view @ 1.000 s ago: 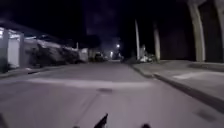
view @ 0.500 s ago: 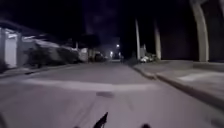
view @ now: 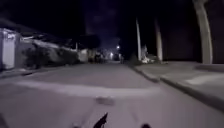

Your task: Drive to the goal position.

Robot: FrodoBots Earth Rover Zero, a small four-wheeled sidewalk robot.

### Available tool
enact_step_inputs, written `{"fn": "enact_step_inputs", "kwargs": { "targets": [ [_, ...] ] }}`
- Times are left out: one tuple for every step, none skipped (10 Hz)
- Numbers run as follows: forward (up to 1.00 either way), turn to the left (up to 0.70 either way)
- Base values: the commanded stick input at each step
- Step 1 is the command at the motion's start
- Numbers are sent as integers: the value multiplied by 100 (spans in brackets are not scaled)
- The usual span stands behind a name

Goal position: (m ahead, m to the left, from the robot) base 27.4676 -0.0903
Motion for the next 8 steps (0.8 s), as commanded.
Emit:
{"fn": "enact_step_inputs", "kwargs": {
  "targets": [
    [50,0],
    [50,0],
    [50,0],
    [50,0],
    [50,0],
    [50,0],
    [50,0],
    [50,0]
  ]
}}
